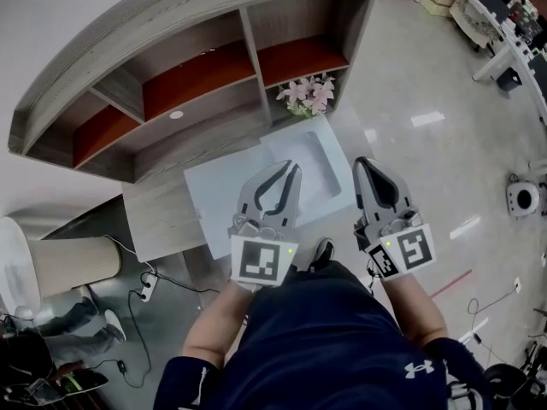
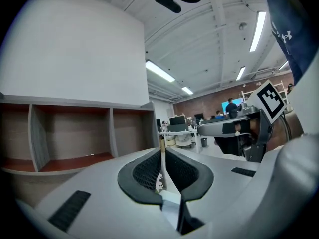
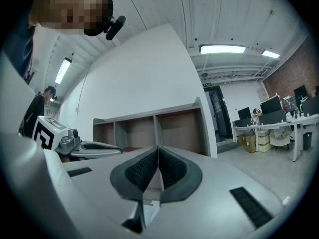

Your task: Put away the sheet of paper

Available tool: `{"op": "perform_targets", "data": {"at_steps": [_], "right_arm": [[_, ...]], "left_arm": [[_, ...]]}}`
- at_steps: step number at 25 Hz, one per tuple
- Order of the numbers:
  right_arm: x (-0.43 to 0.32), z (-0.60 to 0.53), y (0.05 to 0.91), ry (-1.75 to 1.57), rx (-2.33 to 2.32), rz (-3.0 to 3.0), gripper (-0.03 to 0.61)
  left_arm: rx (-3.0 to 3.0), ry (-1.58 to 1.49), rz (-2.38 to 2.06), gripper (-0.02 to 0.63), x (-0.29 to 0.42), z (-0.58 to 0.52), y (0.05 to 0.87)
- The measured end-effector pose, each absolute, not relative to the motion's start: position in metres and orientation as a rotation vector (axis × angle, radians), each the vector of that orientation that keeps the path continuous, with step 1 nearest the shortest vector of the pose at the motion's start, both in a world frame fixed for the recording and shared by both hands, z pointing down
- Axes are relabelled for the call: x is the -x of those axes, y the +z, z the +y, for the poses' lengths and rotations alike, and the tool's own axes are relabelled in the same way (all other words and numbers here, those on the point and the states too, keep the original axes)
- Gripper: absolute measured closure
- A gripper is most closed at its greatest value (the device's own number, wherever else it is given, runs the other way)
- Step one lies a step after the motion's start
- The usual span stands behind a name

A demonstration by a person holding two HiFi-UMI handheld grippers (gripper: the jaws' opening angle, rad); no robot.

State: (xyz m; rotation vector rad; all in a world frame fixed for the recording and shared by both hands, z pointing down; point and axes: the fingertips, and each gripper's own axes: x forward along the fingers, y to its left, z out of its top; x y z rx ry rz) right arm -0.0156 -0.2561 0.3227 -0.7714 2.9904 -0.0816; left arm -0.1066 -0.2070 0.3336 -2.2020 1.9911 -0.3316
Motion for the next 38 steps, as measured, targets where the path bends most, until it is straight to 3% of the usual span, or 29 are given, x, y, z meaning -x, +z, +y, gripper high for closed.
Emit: {"op": "perform_targets", "data": {"at_steps": [38], "right_arm": [[0.017, -0.257, 0.330, -0.106, 0.835, 2.979, 0.563]], "left_arm": [[2.265, -0.315, 2.006, 0.572, 0.112, -0.210, 0.355]]}}
